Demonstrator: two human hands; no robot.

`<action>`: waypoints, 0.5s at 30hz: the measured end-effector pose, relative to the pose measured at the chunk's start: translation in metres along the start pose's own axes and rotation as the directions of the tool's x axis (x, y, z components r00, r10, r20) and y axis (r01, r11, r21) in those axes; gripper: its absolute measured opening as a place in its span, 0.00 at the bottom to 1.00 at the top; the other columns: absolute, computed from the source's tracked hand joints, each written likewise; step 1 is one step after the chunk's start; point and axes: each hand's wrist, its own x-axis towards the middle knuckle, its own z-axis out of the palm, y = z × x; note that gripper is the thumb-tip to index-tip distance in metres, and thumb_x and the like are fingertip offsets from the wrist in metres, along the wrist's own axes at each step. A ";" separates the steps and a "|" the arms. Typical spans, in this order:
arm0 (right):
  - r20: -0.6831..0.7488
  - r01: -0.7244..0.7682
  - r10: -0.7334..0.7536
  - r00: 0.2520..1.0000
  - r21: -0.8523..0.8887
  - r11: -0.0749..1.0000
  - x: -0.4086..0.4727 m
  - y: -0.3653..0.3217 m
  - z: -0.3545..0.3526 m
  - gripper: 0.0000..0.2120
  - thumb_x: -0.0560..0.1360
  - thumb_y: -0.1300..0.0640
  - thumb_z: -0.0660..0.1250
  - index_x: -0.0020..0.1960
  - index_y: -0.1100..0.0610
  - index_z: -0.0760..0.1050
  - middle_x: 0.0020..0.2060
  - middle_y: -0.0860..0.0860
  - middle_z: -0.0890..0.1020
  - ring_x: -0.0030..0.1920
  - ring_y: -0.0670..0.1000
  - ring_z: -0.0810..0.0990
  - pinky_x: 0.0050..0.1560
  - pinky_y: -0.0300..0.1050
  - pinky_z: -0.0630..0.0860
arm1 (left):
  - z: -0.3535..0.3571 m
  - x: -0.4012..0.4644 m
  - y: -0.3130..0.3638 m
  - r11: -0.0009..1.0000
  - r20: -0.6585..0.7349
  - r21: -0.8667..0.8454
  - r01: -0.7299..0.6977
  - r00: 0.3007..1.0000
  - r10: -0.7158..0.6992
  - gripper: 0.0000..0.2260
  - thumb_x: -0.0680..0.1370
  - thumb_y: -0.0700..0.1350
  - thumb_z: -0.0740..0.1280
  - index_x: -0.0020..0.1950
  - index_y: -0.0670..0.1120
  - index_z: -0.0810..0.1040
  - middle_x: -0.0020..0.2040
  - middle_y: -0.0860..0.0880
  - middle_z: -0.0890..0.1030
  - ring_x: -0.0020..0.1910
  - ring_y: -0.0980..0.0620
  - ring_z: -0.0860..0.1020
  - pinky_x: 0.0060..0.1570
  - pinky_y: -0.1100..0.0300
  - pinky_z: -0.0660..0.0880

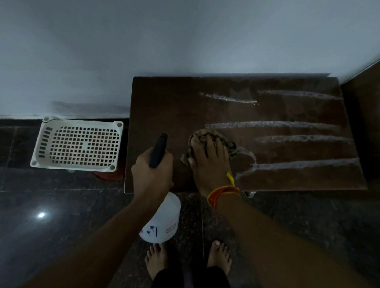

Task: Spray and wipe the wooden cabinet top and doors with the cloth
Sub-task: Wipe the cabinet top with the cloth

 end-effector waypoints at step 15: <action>-0.030 -0.015 0.014 0.999 -0.015 1.000 0.009 0.015 -0.005 0.25 0.80 0.47 0.56 0.75 0.48 0.55 0.74 0.58 0.60 0.74 0.65 0.56 0.73 0.61 0.54 | 0.017 0.004 0.031 1.000 0.004 0.011 0.014 1.000 -0.014 0.07 0.78 0.44 0.65 0.40 0.50 0.76 0.37 0.46 0.81 0.28 0.52 0.79 0.21 0.68 0.71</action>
